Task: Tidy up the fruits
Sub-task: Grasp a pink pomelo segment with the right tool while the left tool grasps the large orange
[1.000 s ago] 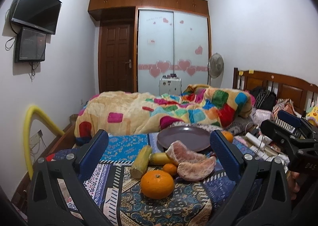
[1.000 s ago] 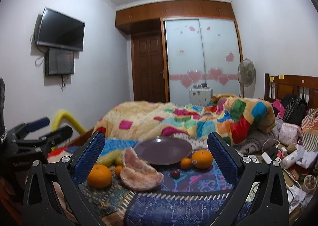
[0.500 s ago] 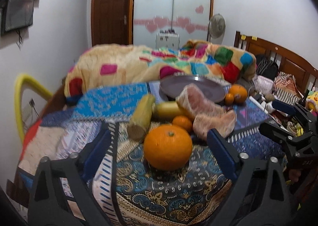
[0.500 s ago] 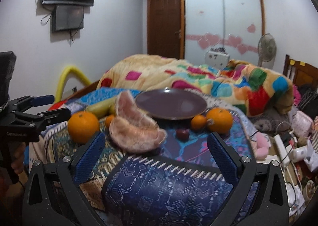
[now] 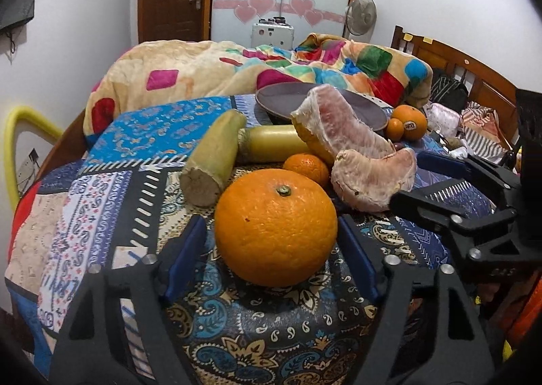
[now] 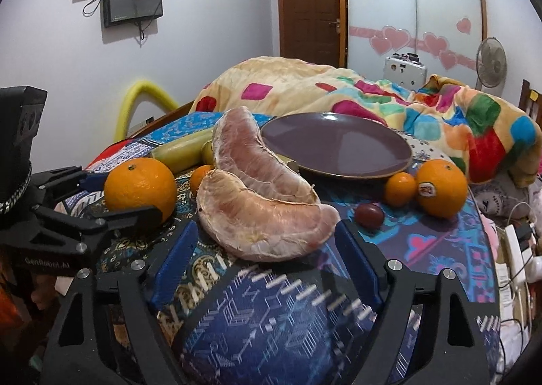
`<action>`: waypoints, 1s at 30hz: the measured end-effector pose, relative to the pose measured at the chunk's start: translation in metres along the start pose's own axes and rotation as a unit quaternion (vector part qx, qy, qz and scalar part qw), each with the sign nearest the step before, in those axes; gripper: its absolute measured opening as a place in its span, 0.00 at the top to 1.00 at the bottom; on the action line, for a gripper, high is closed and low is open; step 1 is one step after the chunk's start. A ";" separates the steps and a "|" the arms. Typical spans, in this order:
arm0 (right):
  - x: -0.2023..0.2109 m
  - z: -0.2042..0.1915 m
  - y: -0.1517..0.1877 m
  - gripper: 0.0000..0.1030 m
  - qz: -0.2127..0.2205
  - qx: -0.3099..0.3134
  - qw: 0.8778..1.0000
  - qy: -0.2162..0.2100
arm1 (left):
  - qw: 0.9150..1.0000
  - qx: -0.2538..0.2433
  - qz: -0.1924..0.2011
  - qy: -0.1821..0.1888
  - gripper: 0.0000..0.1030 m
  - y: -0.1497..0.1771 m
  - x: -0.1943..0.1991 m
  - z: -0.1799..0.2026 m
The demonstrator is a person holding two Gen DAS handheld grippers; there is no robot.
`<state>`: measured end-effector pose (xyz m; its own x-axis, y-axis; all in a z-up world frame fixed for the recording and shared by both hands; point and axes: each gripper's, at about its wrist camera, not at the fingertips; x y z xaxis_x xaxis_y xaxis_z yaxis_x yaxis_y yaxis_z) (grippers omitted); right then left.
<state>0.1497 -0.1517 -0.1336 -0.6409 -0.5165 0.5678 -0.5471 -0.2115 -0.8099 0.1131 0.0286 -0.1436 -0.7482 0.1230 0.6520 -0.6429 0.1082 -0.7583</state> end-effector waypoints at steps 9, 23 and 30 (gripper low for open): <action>-0.004 0.005 -0.004 0.37 -0.012 0.010 1.000 0.006 | 1.000 -0.008 0.000 0.002 0.34 -0.001 -0.003 0.005; -0.003 0.015 -0.018 0.27 -0.018 -0.007 1.000 -0.017 | 1.000 -0.005 -0.004 0.005 0.34 0.014 0.020 0.000; -0.019 0.009 -0.016 0.24 -0.044 0.008 0.998 -0.049 | 1.000 -0.007 0.000 0.007 0.34 0.016 0.020 -0.001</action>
<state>0.1756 -0.1453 -0.1328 -0.5346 -0.5740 0.6203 -0.5891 -0.2731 -0.7605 0.0878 0.0335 -0.1426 -0.7453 0.1369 0.6525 -0.6409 0.1225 -0.7578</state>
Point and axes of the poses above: each gripper's, at about its wrist camera, not at the fingertips, and x roughly against the way its jaws point, z to its right, y to its underside, and after that the axes turned 8 degrees about -x, right-handed
